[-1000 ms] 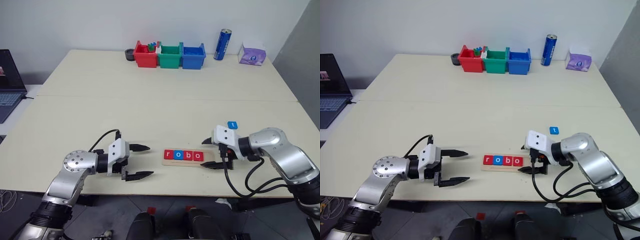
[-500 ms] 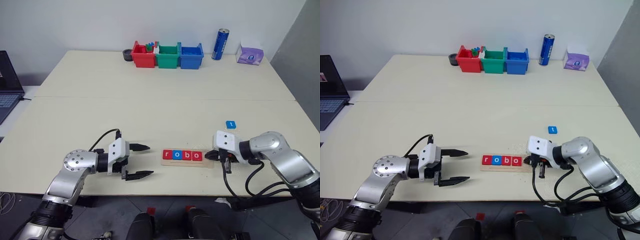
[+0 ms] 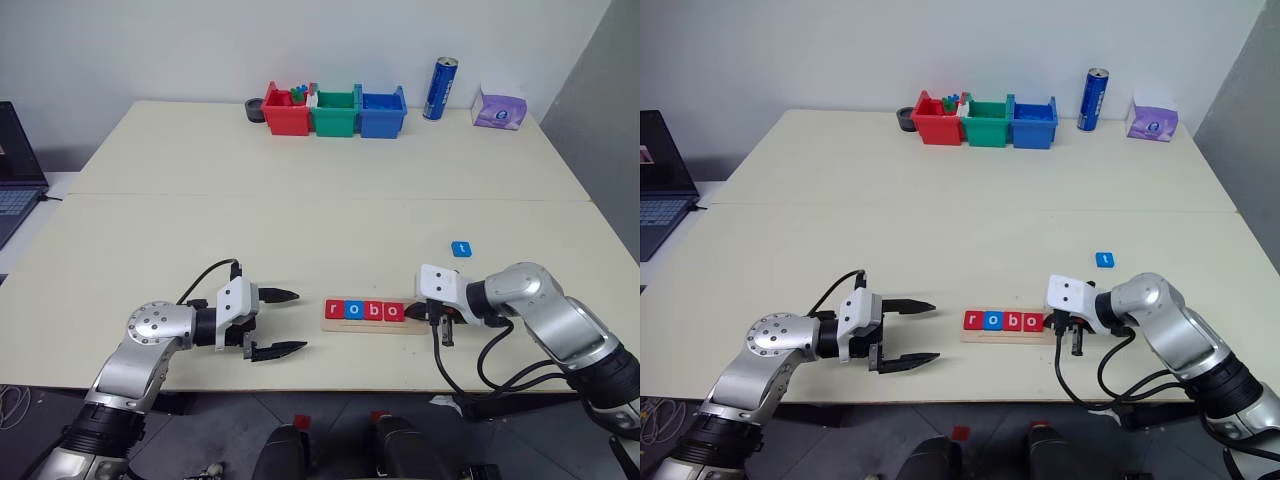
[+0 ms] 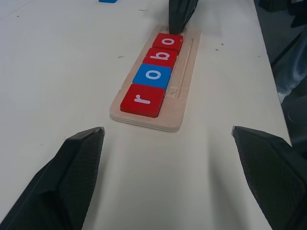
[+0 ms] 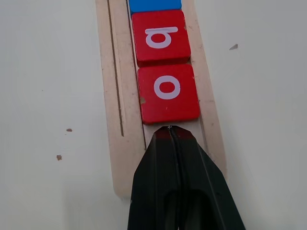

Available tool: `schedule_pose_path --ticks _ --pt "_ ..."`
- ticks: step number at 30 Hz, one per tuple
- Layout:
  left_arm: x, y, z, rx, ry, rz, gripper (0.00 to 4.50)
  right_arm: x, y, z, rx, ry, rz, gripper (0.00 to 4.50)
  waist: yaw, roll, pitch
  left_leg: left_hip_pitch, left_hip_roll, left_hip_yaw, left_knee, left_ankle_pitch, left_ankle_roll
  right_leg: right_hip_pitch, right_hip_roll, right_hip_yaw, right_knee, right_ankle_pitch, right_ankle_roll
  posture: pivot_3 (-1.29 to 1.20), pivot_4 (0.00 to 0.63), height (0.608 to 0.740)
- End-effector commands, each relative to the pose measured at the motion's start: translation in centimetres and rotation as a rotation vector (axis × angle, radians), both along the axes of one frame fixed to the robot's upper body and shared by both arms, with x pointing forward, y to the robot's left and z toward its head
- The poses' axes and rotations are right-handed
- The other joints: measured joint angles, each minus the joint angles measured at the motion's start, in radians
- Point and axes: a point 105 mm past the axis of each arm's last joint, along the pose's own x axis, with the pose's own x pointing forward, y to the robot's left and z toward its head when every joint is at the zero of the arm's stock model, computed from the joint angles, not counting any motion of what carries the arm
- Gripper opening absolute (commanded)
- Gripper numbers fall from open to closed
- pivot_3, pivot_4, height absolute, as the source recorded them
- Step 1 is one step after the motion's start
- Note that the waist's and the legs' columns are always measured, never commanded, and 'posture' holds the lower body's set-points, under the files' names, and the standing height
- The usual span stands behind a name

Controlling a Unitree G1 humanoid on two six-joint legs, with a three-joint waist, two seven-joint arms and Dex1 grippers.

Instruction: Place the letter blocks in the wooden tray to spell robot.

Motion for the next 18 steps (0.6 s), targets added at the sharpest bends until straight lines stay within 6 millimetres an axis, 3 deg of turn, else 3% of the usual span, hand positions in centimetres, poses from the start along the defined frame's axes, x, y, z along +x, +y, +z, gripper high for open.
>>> schedule_pose_path --ticks 1,8,14,18 --pt "0.0 0.0 0.9 -0.009 -0.044 -0.005 4.5 0.3 0.8 1.2 0.015 -0.047 0.032 0.03 0.001 0.0 0.0 0.0 0.0 0.0 0.0 0.0 0.0 0.0 0.0 0.0 0.0 0.0 0.0 0.0 0.15 0.74" --pt "-0.1 -0.1 0.9 -0.01 -0.044 -0.006 4.5 0.4 1.1 1.2 0.02 -0.05 0.035 0.03 0.001 0.0 0.0 0.0 0.0 0.0 0.0 0.0 0.0 0.0 0.0 0.0 0.0 0.0 0.0 0.0 0.15 0.74" --pt "0.0 -0.1 1.0 -0.009 -0.047 -0.006 4.5 0.4 0.2 2.3 0.03 -0.057 0.018 0.03 0.001 0.0 0.0 0.0 0.0 0.0 0.0 0.0 0.0 0.0 0.0 0.0 0.0 0.0 0.0 0.0 0.15 0.74" --pt "0.1 -0.1 1.0 -0.011 -0.047 -0.004 4.5 1.0 -1.0 4.4 0.159 -0.053 -0.091 0.88 0.001 0.0 0.0 0.0 0.0 0.0 0.0 0.0 0.0 0.0 0.0 0.0 0.0 0.0 0.0 0.0 0.15 0.74"
